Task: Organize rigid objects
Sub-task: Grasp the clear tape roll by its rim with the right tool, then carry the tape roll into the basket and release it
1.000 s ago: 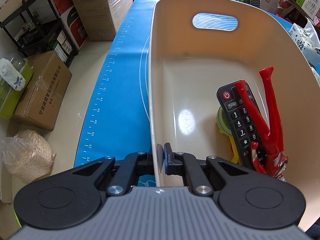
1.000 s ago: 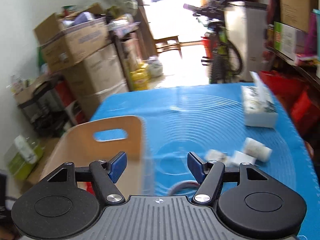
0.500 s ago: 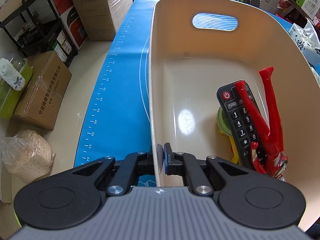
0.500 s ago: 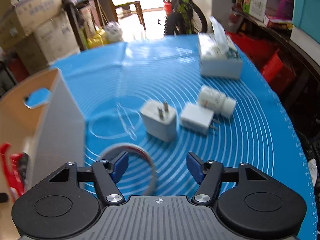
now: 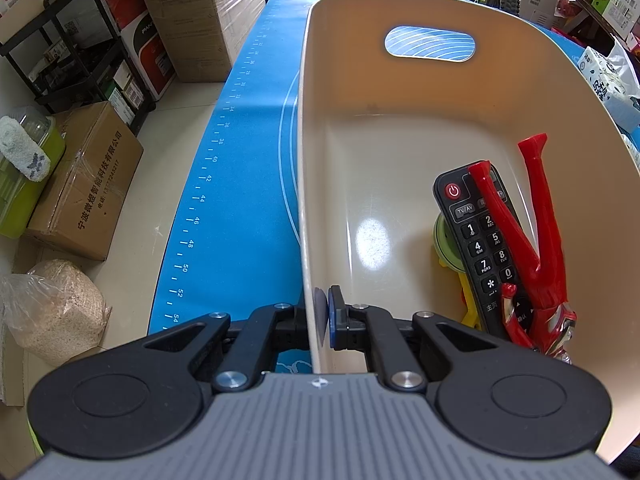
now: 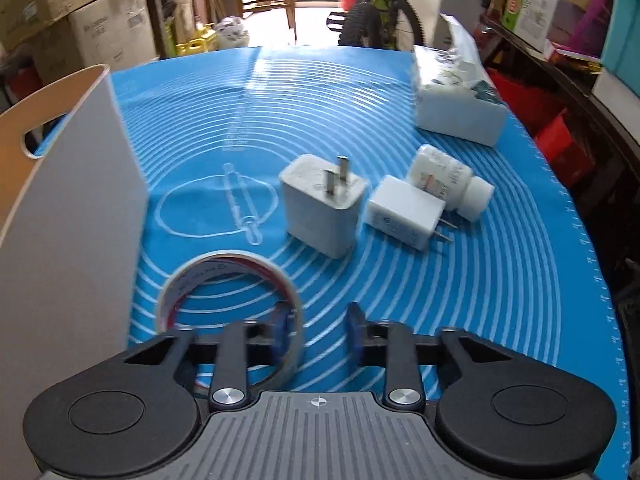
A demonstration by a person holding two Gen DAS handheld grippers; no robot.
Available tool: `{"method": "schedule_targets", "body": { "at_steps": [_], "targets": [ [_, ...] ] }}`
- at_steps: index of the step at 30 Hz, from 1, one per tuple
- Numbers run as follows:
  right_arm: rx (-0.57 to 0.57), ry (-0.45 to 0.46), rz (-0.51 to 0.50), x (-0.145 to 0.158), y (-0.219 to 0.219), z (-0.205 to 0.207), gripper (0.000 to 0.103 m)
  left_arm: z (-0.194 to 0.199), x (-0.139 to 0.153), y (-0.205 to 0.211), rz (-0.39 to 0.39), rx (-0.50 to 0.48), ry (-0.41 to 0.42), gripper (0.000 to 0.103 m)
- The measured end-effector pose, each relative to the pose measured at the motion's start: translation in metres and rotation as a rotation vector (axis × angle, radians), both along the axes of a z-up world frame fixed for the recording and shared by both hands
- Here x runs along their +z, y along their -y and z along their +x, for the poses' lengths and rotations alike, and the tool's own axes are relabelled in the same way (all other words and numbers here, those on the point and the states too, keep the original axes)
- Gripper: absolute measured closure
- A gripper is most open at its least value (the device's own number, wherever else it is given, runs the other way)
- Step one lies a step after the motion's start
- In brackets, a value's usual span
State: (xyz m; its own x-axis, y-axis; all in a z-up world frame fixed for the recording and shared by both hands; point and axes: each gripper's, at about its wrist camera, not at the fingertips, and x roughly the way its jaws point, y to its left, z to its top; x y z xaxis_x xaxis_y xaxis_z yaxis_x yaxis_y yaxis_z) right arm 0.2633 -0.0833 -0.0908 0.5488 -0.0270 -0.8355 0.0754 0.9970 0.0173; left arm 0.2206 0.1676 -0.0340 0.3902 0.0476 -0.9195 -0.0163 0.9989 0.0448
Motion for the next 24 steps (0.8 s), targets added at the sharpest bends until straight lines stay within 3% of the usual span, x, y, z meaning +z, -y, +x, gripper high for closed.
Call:
{"method": "schedule_targets", "body": {
  "at_steps": [15, 24],
  "targets": [
    [0.019, 0.145, -0.014, 0.049, -0.004, -0.016, 0.087, 0.0, 0.0, -0.001, 0.002, 0.0, 0.0, 0.093],
    [-0.021, 0.333, 0.046, 0.106, -0.009, -0.037, 0.087, -0.001, 0.0, -0.001, -0.001, 0.0, 0.0, 0.092]
  ]
}}
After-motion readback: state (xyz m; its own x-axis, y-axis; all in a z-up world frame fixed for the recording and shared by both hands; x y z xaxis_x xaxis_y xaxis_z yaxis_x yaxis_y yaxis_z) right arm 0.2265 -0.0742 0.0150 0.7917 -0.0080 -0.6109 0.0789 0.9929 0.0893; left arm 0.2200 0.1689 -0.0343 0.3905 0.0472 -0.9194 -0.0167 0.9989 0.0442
